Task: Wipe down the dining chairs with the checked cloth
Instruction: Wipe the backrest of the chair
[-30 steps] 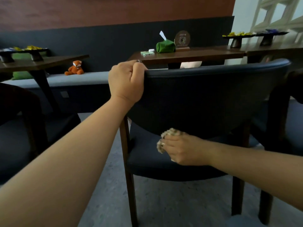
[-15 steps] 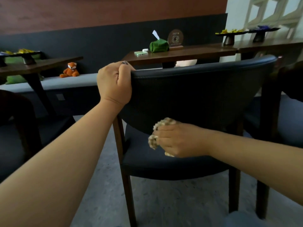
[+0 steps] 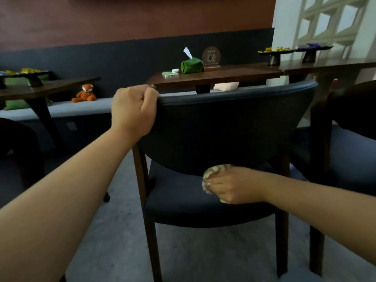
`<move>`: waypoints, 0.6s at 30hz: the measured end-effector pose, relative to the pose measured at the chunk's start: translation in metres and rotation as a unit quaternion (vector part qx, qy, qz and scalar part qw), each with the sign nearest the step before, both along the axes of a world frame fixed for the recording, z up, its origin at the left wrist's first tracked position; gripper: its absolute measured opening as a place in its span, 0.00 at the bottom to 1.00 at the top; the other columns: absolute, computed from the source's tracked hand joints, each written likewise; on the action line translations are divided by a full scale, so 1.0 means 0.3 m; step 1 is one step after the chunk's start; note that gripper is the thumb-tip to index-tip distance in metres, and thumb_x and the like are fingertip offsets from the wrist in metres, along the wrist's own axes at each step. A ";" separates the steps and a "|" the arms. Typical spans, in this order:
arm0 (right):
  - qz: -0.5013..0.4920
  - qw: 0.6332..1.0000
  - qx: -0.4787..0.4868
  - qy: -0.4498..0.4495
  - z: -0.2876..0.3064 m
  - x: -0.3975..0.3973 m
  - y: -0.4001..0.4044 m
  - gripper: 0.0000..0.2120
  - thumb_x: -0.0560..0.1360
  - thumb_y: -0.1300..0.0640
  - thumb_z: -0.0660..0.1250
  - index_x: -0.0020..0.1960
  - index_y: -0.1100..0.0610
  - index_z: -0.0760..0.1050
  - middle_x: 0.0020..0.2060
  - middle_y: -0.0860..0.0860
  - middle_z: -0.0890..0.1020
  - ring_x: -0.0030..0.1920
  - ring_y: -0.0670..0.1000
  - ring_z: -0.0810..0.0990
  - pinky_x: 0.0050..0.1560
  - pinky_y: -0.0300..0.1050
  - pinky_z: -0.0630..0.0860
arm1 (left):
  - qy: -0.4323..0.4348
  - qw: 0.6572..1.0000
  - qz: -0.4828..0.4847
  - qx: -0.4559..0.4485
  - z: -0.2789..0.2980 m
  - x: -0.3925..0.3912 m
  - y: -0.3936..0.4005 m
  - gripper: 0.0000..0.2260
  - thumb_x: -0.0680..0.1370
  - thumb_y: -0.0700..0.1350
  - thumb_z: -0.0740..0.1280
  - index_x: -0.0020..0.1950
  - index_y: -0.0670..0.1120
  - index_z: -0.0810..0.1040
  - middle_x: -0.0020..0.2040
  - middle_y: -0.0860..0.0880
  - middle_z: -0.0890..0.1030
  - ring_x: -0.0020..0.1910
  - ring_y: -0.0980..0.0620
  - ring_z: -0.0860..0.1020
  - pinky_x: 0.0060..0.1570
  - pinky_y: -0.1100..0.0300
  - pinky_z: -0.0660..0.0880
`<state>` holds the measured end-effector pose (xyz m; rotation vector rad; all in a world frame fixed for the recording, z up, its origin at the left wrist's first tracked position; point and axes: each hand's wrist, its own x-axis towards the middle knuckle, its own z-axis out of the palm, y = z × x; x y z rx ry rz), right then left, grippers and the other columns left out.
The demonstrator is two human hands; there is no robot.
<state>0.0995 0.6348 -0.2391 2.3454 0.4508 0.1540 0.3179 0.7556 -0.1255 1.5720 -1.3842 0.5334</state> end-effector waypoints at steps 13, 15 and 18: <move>0.135 0.955 0.072 -0.254 0.083 0.037 0.001 0.06 0.74 0.61 0.71 0.47 0.62 0.84 0.51 0.58 0.84 0.56 0.55 0.81 0.64 0.49 0.72 | -0.102 0.994 0.025 0.011 0.046 -0.149 -0.047 0.22 0.76 0.54 0.53 0.29 0.42 0.73 0.24 0.46 0.70 0.24 0.44 0.70 0.28 0.52 0.69; 0.087 0.987 0.025 -0.132 -0.012 0.040 -0.019 0.08 0.71 0.58 0.73 0.48 0.61 0.83 0.50 0.55 0.84 0.56 0.54 0.81 0.62 0.49 0.75 | -0.102 0.994 0.023 0.017 0.049 -0.154 -0.042 0.23 0.75 0.55 0.51 0.29 0.43 0.72 0.23 0.48 0.69 0.24 0.45 0.70 0.28 0.54 0.68; 0.112 0.984 0.038 -0.130 0.020 0.025 -0.025 0.06 0.75 0.59 0.68 0.46 0.59 0.84 0.51 0.55 0.83 0.59 0.55 0.80 0.63 0.50 0.73 | -0.105 0.994 0.017 0.015 0.050 -0.156 -0.038 0.21 0.75 0.55 0.51 0.27 0.46 0.69 0.22 0.50 0.67 0.23 0.46 0.68 0.27 0.57 0.64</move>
